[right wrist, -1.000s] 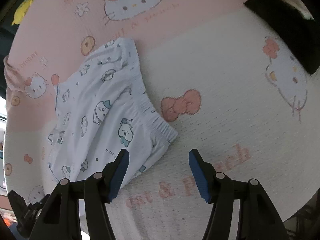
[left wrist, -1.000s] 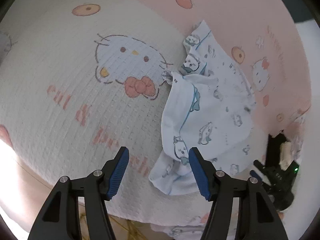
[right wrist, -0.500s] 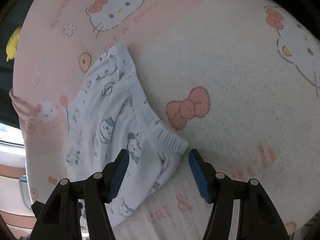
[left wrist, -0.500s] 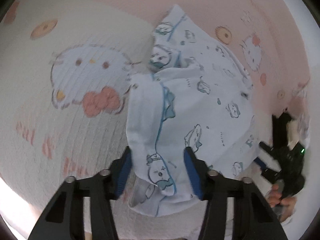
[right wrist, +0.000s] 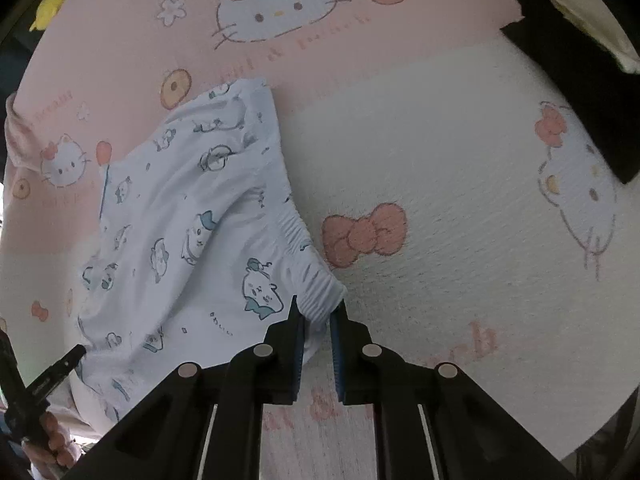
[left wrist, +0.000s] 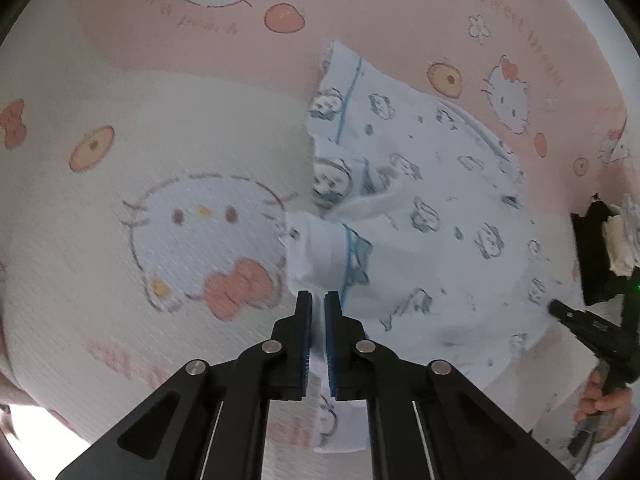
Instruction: Fold clothes
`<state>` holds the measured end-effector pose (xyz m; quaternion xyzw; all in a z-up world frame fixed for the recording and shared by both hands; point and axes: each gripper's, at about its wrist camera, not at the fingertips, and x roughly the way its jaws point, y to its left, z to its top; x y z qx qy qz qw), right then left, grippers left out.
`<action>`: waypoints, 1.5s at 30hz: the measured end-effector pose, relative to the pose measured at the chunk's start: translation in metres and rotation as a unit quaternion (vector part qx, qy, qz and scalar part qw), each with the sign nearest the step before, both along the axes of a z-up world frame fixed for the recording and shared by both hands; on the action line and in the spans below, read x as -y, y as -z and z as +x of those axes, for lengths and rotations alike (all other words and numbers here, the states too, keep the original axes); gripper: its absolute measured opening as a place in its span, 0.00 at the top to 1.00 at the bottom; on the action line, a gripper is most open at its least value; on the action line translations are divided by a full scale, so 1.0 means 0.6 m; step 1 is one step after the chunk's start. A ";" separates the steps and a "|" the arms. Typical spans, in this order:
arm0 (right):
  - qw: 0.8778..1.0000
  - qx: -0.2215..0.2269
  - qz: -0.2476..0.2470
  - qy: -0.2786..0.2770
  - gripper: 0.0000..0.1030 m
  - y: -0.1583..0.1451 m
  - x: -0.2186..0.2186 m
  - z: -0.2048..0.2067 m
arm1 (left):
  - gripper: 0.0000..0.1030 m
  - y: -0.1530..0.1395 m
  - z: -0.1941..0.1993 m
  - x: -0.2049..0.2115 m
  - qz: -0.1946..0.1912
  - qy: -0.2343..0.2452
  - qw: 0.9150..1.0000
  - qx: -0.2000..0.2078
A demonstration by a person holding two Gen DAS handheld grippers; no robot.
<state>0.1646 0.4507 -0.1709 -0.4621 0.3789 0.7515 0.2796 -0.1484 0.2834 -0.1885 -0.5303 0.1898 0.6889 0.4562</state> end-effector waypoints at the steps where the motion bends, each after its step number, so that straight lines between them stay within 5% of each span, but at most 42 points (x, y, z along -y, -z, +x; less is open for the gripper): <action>1: 1.000 0.006 -0.005 0.005 0.91 0.001 -0.002 0.004 | 0.95 0.000 -0.005 -0.002 -0.001 -0.002 1.000 -0.002; 6: 0.999 0.041 -0.011 0.023 0.91 0.010 -0.015 0.020 | 0.95 0.012 -0.032 -0.008 -0.026 -0.019 0.999 -0.018; 11: 0.998 0.021 -0.054 0.024 0.91 0.024 -0.019 0.023 | 0.95 0.022 -0.066 0.023 0.025 -0.073 0.992 0.102; 16: 0.999 0.009 -0.037 0.006 0.87 0.010 -0.010 0.018 | 0.94 0.021 -0.082 0.058 0.043 -0.130 0.976 0.168; 18: 0.999 -0.004 -0.047 0.006 0.75 0.008 -0.010 0.024 | 0.93 0.017 -0.081 0.068 0.041 -0.135 0.977 0.163; 20: 0.999 -0.009 -0.053 0.011 0.49 0.007 -0.009 0.032 | 0.93 0.012 -0.080 0.077 0.040 -0.139 0.977 0.158; 21: 0.998 -0.011 -0.056 0.013 0.46 0.007 -0.009 0.035 | 0.93 0.011 -0.078 0.081 0.038 -0.139 0.977 0.158; 32: 0.988 -0.062 -0.135 0.048 0.45 0.030 0.033 0.061 | 0.93 0.053 -0.025 0.106 0.013 -0.095 0.965 0.244; 42: 0.983 -0.064 -0.172 0.001 0.45 0.046 0.116 -0.005 | 0.93 0.079 -0.019 0.166 -0.004 -0.119 0.952 0.283; 45: 0.982 -0.058 -0.176 -0.035 0.45 0.049 0.144 -0.034 | 0.93 0.083 0.000 0.166 -0.023 -0.098 0.965 0.243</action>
